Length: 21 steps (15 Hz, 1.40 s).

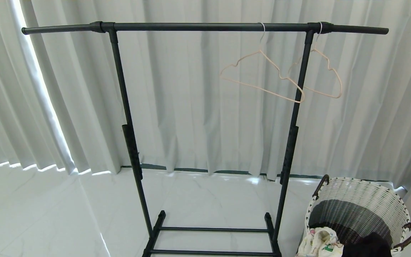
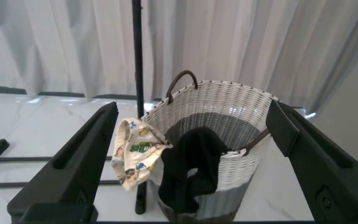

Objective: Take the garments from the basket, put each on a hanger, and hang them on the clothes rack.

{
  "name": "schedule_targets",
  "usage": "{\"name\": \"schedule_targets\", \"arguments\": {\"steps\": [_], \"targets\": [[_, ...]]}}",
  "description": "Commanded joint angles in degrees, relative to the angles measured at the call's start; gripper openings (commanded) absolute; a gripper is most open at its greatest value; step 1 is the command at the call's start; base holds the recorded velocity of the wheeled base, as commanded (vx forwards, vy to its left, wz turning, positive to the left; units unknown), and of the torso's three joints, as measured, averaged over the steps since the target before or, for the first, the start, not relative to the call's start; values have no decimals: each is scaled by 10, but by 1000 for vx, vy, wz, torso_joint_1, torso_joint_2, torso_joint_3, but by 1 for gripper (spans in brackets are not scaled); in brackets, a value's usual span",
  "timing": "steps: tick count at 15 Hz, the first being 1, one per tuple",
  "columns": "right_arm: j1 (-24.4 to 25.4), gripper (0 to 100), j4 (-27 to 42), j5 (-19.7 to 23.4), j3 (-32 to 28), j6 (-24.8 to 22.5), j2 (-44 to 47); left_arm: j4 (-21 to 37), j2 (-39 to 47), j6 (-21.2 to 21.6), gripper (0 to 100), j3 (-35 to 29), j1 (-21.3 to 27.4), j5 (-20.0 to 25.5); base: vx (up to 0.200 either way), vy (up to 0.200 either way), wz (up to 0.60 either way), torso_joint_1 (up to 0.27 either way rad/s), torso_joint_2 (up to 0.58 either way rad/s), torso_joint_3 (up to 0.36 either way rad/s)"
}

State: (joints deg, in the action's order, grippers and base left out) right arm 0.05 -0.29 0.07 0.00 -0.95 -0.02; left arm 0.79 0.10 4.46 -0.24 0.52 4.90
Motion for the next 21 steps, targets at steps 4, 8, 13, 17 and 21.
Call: {"name": "schedule_targets", "arguments": {"steps": [4,8,13,17,21], "targets": [[0,100,-1,0,0,0,0,0,1,3,100,0,0,0,0,-100,0,1,0,1],[0,100,-1,0,0,0,0,0,1,3,100,0,0,0,0,-150,0,1,-3,3],[0,100,-1,0,0,0,0,0,1,3,100,0,0,0,0,0,0,0,0,0],[0,100,-1,0,0,3,0,0,1,1,100,0,0,0,0,0,0,0,0,0],[1,100,-1,1,0,-20,6,0,1,1,100,0,0,0,0,0,0,0,0,0]]}}
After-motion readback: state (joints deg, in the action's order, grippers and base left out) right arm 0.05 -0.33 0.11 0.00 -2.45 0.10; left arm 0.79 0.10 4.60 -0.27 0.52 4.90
